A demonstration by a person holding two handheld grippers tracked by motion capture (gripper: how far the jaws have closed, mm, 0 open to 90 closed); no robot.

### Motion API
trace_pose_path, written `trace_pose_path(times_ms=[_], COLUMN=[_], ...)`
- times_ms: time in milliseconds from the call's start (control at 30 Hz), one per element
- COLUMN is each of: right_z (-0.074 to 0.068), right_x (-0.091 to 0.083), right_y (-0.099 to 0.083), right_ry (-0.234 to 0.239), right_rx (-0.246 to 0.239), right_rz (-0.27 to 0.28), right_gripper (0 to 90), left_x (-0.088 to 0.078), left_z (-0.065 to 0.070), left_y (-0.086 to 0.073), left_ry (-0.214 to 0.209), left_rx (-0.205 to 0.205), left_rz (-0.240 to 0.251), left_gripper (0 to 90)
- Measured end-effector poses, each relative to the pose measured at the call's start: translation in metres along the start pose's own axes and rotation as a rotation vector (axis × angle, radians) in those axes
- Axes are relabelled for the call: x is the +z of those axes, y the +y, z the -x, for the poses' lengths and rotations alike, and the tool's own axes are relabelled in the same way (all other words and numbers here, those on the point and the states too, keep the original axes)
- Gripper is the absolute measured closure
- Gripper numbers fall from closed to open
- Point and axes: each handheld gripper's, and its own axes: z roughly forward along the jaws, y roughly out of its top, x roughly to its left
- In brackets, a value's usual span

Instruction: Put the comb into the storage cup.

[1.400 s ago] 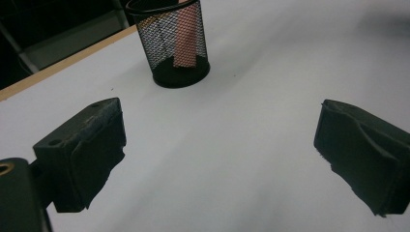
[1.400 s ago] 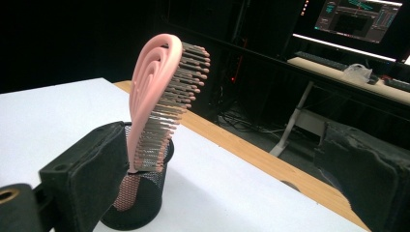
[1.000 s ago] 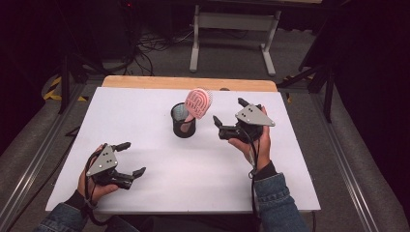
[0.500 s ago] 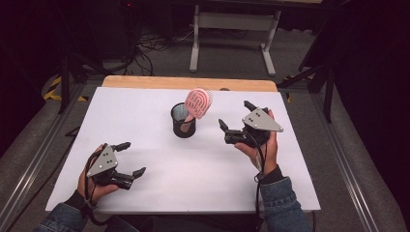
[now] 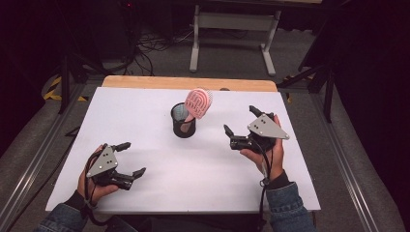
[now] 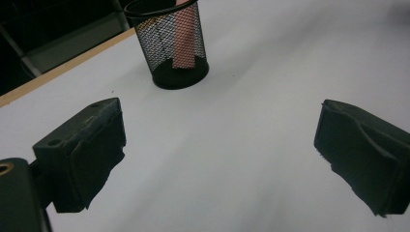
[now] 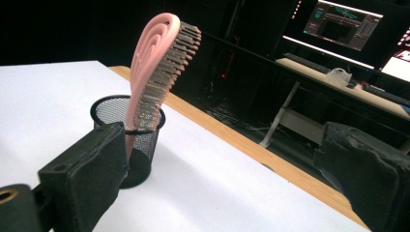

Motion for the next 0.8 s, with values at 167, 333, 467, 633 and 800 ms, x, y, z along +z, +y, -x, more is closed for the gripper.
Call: trace_pose_path(times_ms=[167, 333, 467, 633, 800], right_z=[0.000, -0.001, -0.002, -0.001, -0.001], right_x=[-0.007, -0.015, -0.020, -0.026, -0.030], right_y=[-0.005, -0.010, -0.015, -0.022, -0.028], right_ry=[0.004, 0.005, 0.007, -0.001, -0.006], right_rx=[-0.008, -0.029, -0.040, -0.039, -0.043], right_rz=[-0.002, 0.009, 0.011, 0.015, 0.012], right_gripper=[4.8, 4.9, 4.8, 4.8, 4.9], left_x=[0.001, 0.001, 0.001, 0.001, 0.001], left_z=[0.001, 0.002, 0.002, 0.002, 0.002], left_y=[0.000, 0.000, 0.000, 0.000, 0.000], left_ry=[0.000, -0.005, -0.006, -0.005, -0.002], left_rx=[0.001, 0.004, 0.009, 0.009, 0.013], left_rz=[-0.001, -0.009, -0.011, -0.013, -0.007], left_gripper=[5.4, 5.5, 5.4, 5.4, 5.4])
